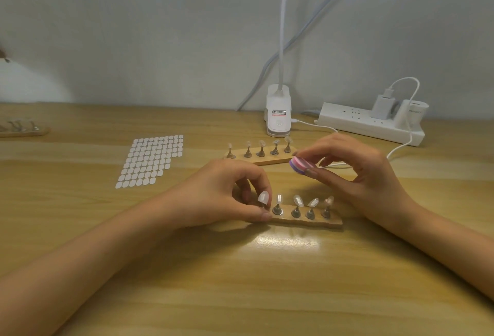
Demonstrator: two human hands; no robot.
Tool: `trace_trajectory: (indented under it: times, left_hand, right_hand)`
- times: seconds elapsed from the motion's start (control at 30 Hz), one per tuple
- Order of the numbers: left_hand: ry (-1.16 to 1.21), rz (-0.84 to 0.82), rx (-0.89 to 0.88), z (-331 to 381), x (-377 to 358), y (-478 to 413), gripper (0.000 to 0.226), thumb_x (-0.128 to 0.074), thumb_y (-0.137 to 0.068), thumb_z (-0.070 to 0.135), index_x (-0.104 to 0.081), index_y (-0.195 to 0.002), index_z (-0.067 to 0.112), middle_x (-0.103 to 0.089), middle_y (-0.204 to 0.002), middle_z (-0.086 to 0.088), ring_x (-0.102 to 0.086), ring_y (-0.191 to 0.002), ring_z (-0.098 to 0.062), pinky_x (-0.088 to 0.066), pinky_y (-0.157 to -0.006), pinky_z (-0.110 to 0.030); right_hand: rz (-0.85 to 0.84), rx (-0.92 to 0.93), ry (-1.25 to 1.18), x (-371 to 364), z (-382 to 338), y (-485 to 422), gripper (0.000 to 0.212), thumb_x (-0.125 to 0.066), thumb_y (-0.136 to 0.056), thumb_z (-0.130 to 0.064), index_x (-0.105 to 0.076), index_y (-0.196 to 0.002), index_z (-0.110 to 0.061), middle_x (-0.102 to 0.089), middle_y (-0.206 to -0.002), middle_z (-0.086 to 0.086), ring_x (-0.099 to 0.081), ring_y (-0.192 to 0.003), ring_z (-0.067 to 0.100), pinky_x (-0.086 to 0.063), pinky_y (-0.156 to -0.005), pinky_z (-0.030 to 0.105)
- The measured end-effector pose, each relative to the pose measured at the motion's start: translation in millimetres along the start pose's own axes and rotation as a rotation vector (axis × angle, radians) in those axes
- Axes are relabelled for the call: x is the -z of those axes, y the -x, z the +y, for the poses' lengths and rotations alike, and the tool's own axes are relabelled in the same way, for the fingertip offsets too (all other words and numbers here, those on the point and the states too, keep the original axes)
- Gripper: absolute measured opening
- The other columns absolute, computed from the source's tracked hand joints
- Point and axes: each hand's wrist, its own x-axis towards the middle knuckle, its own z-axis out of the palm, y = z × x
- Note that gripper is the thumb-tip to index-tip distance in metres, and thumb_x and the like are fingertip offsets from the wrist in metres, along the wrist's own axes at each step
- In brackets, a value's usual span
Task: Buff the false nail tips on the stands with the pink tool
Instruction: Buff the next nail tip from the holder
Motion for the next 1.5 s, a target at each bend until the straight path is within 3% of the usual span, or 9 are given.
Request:
trace_trajectory:
  times: [0.2,0.27,0.47,0.63,0.83,1.0,1.2,1.4,1.5]
  left_hand:
    - [0.016,0.004,0.120,-3.9,11.8,-0.4,0.016,-0.087,-0.076,0.021,-0.072,-0.080,0.025,-0.074,-0.084,0.013,-0.065,-0.074,0.004,-0.050,-0.068,-0.013]
    - [0.024,0.012,0.127,-3.7,11.3,0.2,0.019,-0.087,-0.076,0.023,-0.073,-0.084,0.031,-0.072,-0.086,0.019,-0.065,-0.075,0.004,-0.051,-0.069,-0.013]
    - [-0.018,0.105,0.018,-3.7,-2.4,0.9,0.014,-0.084,-0.079,0.025,-0.073,-0.083,0.032,-0.069,-0.089,0.019,-0.063,-0.083,-0.008,-0.054,-0.074,-0.023]
    - [-0.081,0.097,-0.063,-3.4,-4.8,1.2,0.013,-0.079,-0.085,0.022,-0.069,-0.083,0.030,-0.070,-0.090,0.013,-0.063,-0.088,-0.008,-0.043,-0.063,-0.009]
    - [-0.175,0.066,-0.170,-3.9,-4.3,3.0,0.013,-0.074,-0.088,0.019,-0.066,-0.084,0.029,-0.064,-0.085,0.010,-0.057,-0.080,-0.008,-0.039,-0.062,-0.009]
    - [-0.101,-0.012,-0.200,-3.7,-2.1,3.9,0.022,-0.076,-0.089,0.017,-0.062,-0.082,0.033,-0.068,-0.089,0.006,-0.057,-0.079,-0.006,-0.040,-0.061,-0.010]
    - [-0.192,-0.043,-0.259,3.1,2.9,5.5,0.023,-0.080,-0.084,0.017,-0.063,-0.081,0.032,-0.065,-0.088,0.014,-0.062,-0.084,-0.009,-0.039,-0.063,-0.007]
    - [-0.648,0.068,-0.561,16.8,1.3,8.7,0.009,-0.073,-0.083,0.026,-0.066,-0.080,0.030,-0.066,-0.094,0.018,-0.060,-0.077,-0.004,-0.047,-0.055,-0.026]
    - [-0.654,0.092,-0.662,14.6,1.6,8.7,0.011,-0.080,-0.081,0.024,-0.069,-0.080,0.026,-0.069,-0.092,0.014,-0.062,-0.079,-0.007,-0.051,-0.065,-0.035]
  right_hand:
    - [0.003,-0.007,-0.002,0.1,1.0,-0.3,0.020,-0.069,-0.090,-0.019,-0.074,-0.107,-0.012,-0.073,-0.102,-0.002,-0.068,-0.092,0.022,-0.055,-0.074,0.043]
    - [0.001,-0.017,-0.011,0.4,0.6,-0.2,0.020,-0.069,-0.090,-0.020,-0.074,-0.108,-0.012,-0.073,-0.102,-0.002,-0.068,-0.092,0.022,-0.056,-0.074,0.044]
    - [0.007,-0.028,-0.010,0.5,-1.7,-0.5,0.023,-0.067,-0.090,-0.025,-0.074,-0.108,-0.012,-0.073,-0.101,0.000,-0.069,-0.092,0.021,-0.056,-0.074,0.043]
    - [0.010,-0.039,-0.011,0.5,-2.2,-0.7,0.023,-0.067,-0.090,-0.025,-0.074,-0.108,-0.011,-0.073,-0.102,-0.001,-0.068,-0.092,0.021,-0.056,-0.075,0.043]
    - [0.006,-0.079,-0.019,0.5,-1.7,-1.2,0.027,-0.067,-0.089,-0.028,-0.073,-0.111,-0.013,-0.071,-0.104,-0.004,-0.069,-0.094,0.017,-0.058,-0.080,0.036]
    - [0.002,-0.098,-0.035,0.3,-2.3,-1.6,0.026,-0.067,-0.089,-0.024,-0.073,-0.111,-0.013,-0.070,-0.105,-0.005,-0.069,-0.094,0.017,-0.058,-0.080,0.033]
    - [-0.008,-0.107,-0.042,0.5,-3.3,-1.7,0.028,-0.067,-0.089,-0.025,-0.072,-0.113,-0.013,-0.070,-0.104,-0.004,-0.068,-0.094,0.014,-0.057,-0.079,0.026]
    - [-0.005,-0.119,-0.046,0.4,-3.8,-1.8,0.027,-0.067,-0.089,-0.024,-0.072,-0.114,-0.014,-0.069,-0.104,-0.006,-0.068,-0.095,0.013,-0.057,-0.080,0.025]
    - [-0.010,-0.134,-0.054,0.4,-3.7,-1.0,0.028,-0.067,-0.088,-0.025,-0.072,-0.114,-0.014,-0.069,-0.104,-0.006,-0.069,-0.095,0.014,-0.057,-0.081,0.028]
